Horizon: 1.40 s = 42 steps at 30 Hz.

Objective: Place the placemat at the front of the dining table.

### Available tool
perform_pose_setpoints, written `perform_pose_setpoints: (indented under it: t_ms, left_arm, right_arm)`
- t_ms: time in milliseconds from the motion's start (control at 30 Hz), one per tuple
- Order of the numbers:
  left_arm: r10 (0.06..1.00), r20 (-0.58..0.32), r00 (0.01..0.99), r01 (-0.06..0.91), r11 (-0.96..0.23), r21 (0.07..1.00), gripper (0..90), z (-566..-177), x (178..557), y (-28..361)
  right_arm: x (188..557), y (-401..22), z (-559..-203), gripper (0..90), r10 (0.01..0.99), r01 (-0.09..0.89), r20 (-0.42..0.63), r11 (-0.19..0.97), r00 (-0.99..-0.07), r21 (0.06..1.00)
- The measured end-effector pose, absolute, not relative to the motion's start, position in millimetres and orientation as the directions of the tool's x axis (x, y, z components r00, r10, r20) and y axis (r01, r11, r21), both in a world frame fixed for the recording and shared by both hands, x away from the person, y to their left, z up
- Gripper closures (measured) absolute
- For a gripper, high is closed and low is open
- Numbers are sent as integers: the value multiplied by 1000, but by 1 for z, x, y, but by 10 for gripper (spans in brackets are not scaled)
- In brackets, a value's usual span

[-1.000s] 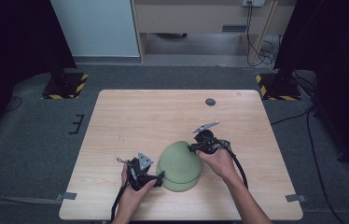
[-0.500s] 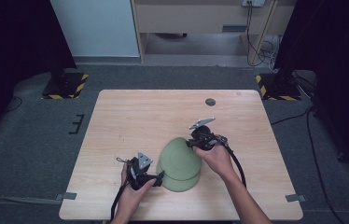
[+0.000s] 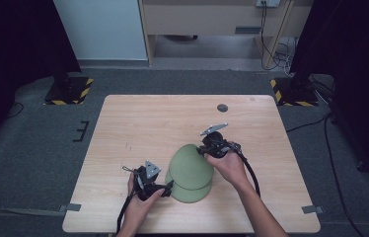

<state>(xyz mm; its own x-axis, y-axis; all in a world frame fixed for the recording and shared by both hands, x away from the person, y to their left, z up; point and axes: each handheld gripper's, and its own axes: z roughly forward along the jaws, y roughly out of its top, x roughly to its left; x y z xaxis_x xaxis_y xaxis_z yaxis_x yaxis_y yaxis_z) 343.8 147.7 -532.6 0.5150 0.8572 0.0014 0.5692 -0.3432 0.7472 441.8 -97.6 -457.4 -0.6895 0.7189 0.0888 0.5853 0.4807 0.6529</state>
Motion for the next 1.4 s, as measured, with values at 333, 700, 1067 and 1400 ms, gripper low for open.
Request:
perform_pose_setpoints:
  t_ms: [333, 700, 1067, 1400]
  left_arm:
    - [863, 4, 505, 566, -334, 754, 15, -533, 347, 144]
    - [866, 4, 501, 565, -330, 756, 12, -534, 349, 143]
    - [866, 10, 501, 563, -335, 755, 16, -533, 349, 144]
    - [883, 6, 469, 574, -310, 758, 24, -529, 352, 158]
  right_arm:
    - [441, -98, -456, 854, 719, 582, 89, 476, -689, 659]
    - [443, -102, -456, 854, 730, 583, 79, 470, -679, 662]
    - [445, -110, -454, 855, 741, 588, 83, 454, -666, 669]
    - [447, -107, -444, 855, 740, 583, 76, 458, -668, 671]
